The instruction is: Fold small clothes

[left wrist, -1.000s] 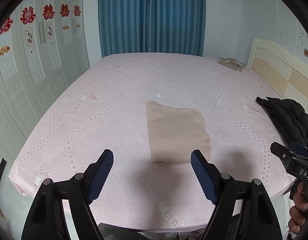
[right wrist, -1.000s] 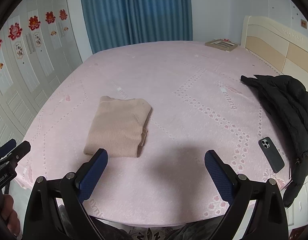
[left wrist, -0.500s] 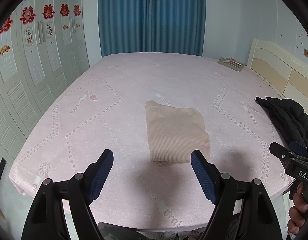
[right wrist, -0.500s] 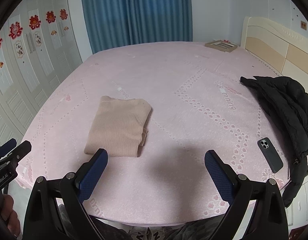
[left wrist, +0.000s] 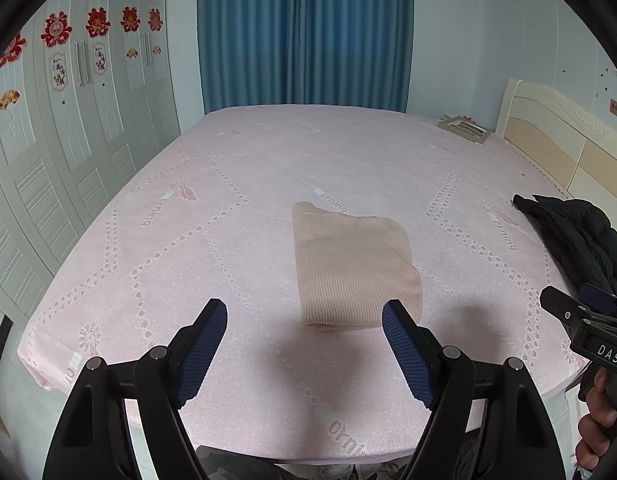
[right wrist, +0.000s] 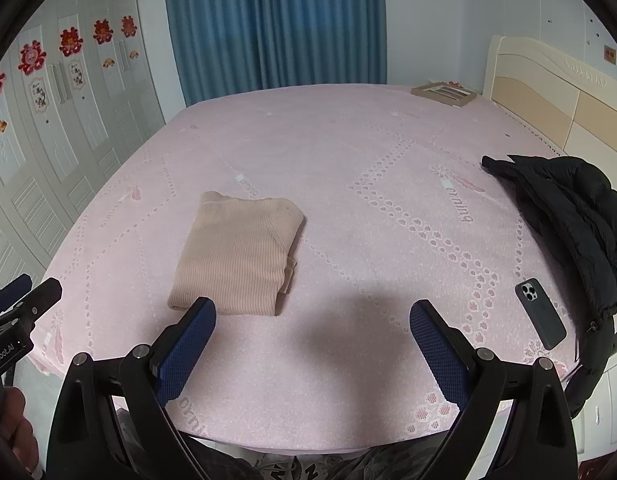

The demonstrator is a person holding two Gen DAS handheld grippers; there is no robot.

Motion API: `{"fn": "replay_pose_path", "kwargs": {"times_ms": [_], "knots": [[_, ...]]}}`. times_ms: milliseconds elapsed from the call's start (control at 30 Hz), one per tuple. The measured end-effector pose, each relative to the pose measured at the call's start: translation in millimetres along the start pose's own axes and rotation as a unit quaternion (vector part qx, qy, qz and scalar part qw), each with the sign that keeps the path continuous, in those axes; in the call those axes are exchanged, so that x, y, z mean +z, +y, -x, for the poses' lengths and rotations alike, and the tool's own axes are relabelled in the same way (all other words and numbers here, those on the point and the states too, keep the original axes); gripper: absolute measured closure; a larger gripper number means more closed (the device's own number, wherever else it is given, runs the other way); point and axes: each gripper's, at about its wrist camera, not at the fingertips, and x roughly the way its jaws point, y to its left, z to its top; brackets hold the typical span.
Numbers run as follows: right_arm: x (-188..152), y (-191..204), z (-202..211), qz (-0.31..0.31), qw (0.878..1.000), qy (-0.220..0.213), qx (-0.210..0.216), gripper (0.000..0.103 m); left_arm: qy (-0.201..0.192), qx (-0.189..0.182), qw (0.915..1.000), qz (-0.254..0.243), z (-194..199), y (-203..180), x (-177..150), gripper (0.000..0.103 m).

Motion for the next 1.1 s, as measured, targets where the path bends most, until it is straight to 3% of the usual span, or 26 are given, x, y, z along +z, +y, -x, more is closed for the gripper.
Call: {"fn": "replay_pose_path", "kwargs": {"times_ms": [1100], "knots": [[2.8,4.5,2.6,0.002,1.000,-0.003,0.004,0.007,0.001,0.001,1.0000,0.001,-1.5,3.7,1.6,0.024]]}}
